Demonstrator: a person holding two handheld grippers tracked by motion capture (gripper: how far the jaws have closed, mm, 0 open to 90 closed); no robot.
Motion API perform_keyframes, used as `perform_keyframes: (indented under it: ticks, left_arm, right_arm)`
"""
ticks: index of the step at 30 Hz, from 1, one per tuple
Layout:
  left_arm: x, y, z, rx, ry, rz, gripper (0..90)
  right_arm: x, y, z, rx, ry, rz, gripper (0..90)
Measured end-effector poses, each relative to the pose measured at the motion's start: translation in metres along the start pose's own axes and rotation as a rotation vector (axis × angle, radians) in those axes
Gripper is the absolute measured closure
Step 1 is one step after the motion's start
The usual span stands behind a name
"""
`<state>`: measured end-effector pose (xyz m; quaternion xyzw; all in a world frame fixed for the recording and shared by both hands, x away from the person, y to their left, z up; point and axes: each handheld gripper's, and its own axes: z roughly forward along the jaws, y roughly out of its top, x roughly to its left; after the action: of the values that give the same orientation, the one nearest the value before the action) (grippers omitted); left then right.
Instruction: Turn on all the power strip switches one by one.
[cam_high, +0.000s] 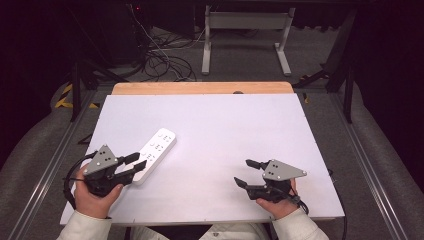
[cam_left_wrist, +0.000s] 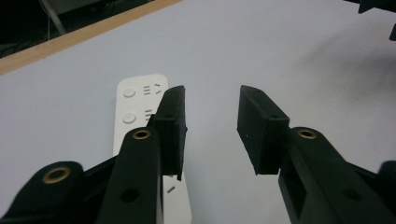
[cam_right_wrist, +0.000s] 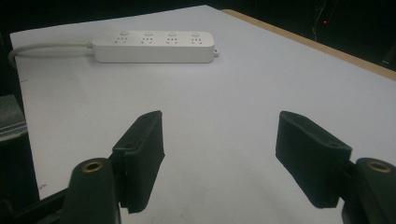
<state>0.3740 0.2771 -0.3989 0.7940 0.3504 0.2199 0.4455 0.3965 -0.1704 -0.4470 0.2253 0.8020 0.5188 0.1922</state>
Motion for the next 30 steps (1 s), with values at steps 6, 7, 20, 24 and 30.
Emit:
perform_keyframes:
  ticks: [6, 7, 20, 24, 30]
  left_arm:
    - [0.007, 0.003, 0.0, 0.049, -0.021, -0.015, 76.6]
    - [0.008, 0.003, 0.0, 0.055, -0.009, -0.007, 77.4]
    - [0.021, 0.008, -0.001, 0.115, -0.009, -0.022, 89.8]
    - [0.025, 0.008, 0.001, 0.138, 0.002, -0.016, 89.8]
    - [0.036, 0.001, 0.01, 0.22, 0.02, -0.042, 89.8]
  right_arm:
    - [0.0, 0.0, 0.001, 0.008, -0.002, -0.001, 32.8]
    - [0.0, 0.0, 0.001, 0.009, -0.002, 0.0, 32.8]
    - [0.0, -0.001, 0.002, 0.014, -0.003, -0.005, 33.1]
    - [0.0, -0.001, 0.003, 0.018, -0.002, -0.006, 33.1]
    - [-0.001, -0.001, 0.004, 0.024, -0.003, -0.004, 33.1]
